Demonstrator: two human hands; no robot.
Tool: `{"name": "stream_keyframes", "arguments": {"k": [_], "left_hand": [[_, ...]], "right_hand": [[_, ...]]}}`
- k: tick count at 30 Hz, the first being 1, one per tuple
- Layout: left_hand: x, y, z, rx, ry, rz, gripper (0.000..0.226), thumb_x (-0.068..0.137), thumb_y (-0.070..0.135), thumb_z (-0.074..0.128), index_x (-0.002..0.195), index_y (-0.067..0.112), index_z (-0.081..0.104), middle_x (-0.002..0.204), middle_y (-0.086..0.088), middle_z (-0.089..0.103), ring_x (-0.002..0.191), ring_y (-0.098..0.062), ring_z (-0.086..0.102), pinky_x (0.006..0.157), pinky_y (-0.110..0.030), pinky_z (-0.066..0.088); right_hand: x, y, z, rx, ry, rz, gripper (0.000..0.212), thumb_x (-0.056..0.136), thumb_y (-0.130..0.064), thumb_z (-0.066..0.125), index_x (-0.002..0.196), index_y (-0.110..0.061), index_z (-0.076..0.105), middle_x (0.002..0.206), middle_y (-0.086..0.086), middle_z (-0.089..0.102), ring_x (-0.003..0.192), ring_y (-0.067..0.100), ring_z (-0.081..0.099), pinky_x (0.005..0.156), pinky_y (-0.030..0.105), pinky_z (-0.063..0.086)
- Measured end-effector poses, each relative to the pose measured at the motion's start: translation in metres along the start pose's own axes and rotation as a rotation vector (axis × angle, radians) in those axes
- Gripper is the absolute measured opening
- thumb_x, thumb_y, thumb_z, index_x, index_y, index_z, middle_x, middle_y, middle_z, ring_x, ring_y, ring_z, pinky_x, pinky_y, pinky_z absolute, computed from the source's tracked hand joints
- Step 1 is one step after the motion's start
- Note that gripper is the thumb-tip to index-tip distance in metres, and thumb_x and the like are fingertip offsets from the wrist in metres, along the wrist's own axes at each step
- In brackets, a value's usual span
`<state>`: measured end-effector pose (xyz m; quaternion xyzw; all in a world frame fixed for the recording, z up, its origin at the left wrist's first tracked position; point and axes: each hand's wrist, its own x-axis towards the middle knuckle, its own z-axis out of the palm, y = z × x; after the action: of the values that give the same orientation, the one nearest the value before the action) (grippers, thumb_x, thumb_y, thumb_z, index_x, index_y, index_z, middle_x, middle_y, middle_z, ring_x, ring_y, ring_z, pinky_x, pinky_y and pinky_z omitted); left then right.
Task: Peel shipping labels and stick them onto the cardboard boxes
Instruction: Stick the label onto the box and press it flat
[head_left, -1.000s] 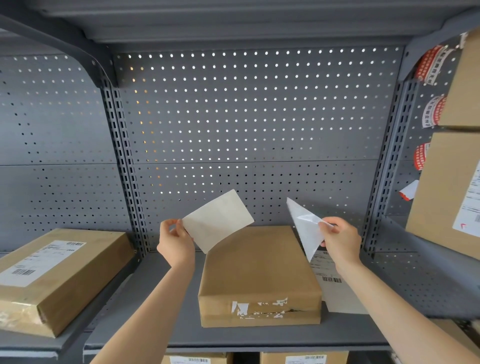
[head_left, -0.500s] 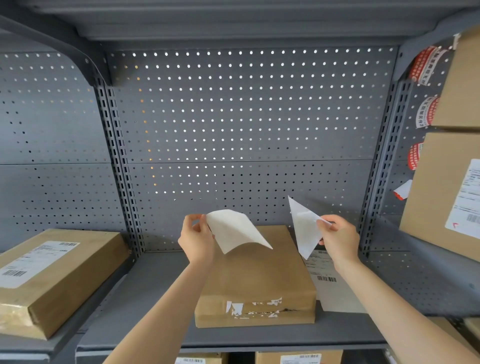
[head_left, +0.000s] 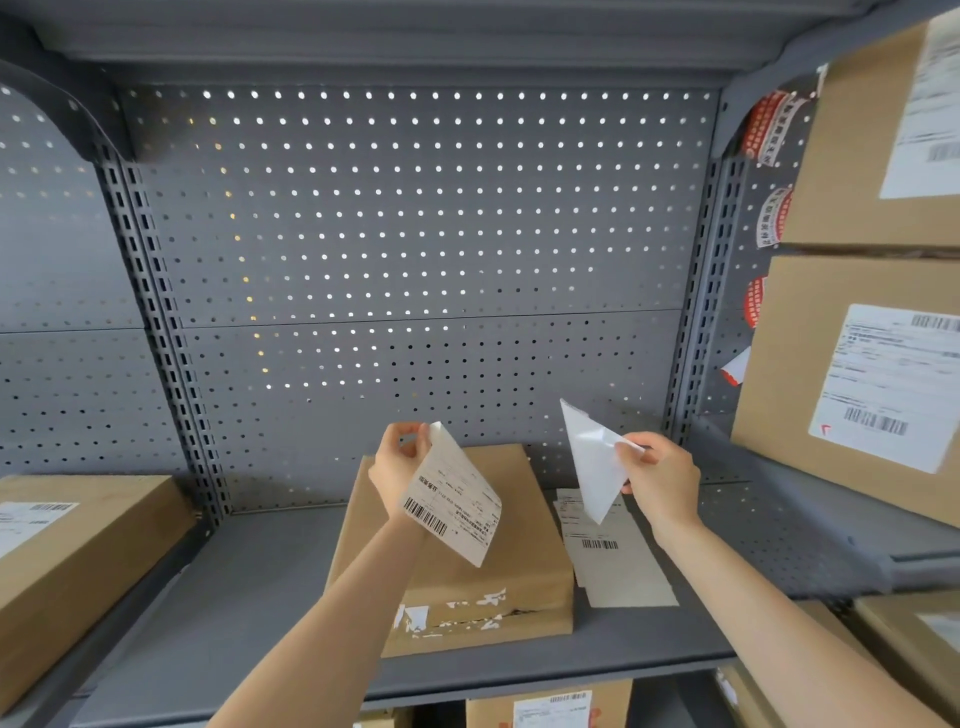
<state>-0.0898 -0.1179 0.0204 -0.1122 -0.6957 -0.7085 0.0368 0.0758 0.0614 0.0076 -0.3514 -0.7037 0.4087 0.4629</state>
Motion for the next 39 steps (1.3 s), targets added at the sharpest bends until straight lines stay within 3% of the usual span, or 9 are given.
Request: {"name": "stream_keyframes", "arguments": {"k": [10,13,15,16,20,23,29,36,39], "left_hand": [[-0.022,0.005,0.027,0.037,-0.036,0.017,0.014,0.093,0.027,0.053,0.088,0.015,0.059,0.070,0.004,0.058,0.057,-0.010,0.053,0.053,-0.022,0.041],[-0.025,0.005,0.032,0.048,-0.030,0.024,0.015,0.093,0.028,0.053,0.088,0.015,0.059,0.069,-0.002,0.059,0.052,-0.012,0.050,0.052,-0.023,0.040],[-0.028,0.005,0.034,0.052,-0.028,0.021,0.014,0.093,0.027,0.053,0.088,0.015,0.059,0.070,-0.002,0.059,0.052,-0.012,0.050,0.051,-0.023,0.040],[-0.030,0.005,0.035,0.048,-0.029,0.018,0.014,0.092,0.026,0.053,0.087,0.015,0.059,0.071,0.000,0.059,0.052,-0.012,0.050,0.051,-0.023,0.040],[-0.035,0.007,0.038,0.029,-0.028,0.012,0.012,0.092,0.025,0.053,0.086,0.016,0.058,0.071,0.004,0.057,0.055,-0.011,0.050,0.052,-0.022,0.040],[-0.035,0.005,0.040,0.028,-0.032,0.007,0.014,0.093,0.027,0.053,0.086,0.016,0.058,0.072,0.001,0.059,0.055,-0.012,0.052,0.052,-0.023,0.041],[-0.034,0.003,0.044,0.028,-0.031,-0.001,0.013,0.091,0.028,0.055,0.086,0.017,0.059,0.077,-0.005,0.063,0.057,-0.015,0.055,0.057,-0.025,0.045],[-0.034,0.002,0.050,0.057,-0.034,0.029,0.015,0.093,0.028,0.054,0.091,0.014,0.060,0.083,-0.004,0.064,0.058,-0.012,0.056,0.055,-0.023,0.043],[-0.034,0.003,0.052,0.054,-0.035,0.020,0.012,0.093,0.028,0.054,0.090,0.017,0.059,0.076,0.003,0.061,0.058,-0.012,0.056,0.057,-0.025,0.045]], "right_hand": [[0.007,0.036,-0.015,-0.224,-0.054,-0.139,0.010,0.088,-0.015,0.059,0.087,-0.012,0.069,0.075,-0.001,0.066,0.068,0.019,0.064,0.066,0.046,0.057],[0.008,0.046,-0.016,-0.292,-0.111,-0.161,0.010,0.088,-0.015,0.060,0.088,-0.013,0.069,0.074,-0.001,0.067,0.063,0.013,0.061,0.061,0.026,0.053],[0.007,0.051,-0.015,-0.356,-0.149,-0.164,0.009,0.089,-0.016,0.060,0.090,-0.014,0.069,0.077,-0.001,0.068,0.062,0.008,0.056,0.056,0.007,0.037],[0.007,0.054,-0.015,-0.366,-0.162,-0.158,0.009,0.088,-0.016,0.061,0.090,-0.014,0.069,0.078,-0.001,0.068,0.062,0.007,0.055,0.054,0.006,0.034],[0.007,0.062,-0.012,-0.330,-0.233,-0.092,0.008,0.087,-0.018,0.064,0.090,-0.014,0.070,0.071,-0.003,0.066,0.054,0.006,0.055,0.058,0.021,0.043],[0.009,0.064,-0.012,-0.343,-0.270,-0.099,0.005,0.085,-0.023,0.066,0.087,-0.018,0.068,0.067,-0.006,0.066,0.054,0.007,0.057,0.061,0.023,0.045],[0.013,0.060,-0.015,-0.301,-0.281,-0.108,0.011,0.082,-0.025,0.071,0.090,-0.017,0.071,0.077,-0.001,0.072,0.061,0.011,0.062,0.067,0.032,0.057],[0.015,0.052,-0.020,-0.279,-0.281,-0.125,0.007,0.084,-0.023,0.069,0.086,-0.016,0.070,0.061,-0.007,0.067,0.046,0.012,0.063,0.054,0.017,0.049],[0.019,0.044,-0.020,-0.255,-0.271,-0.146,0.008,0.084,-0.023,0.069,0.087,-0.015,0.071,0.066,-0.004,0.070,0.053,0.009,0.063,0.062,0.024,0.055]]}}
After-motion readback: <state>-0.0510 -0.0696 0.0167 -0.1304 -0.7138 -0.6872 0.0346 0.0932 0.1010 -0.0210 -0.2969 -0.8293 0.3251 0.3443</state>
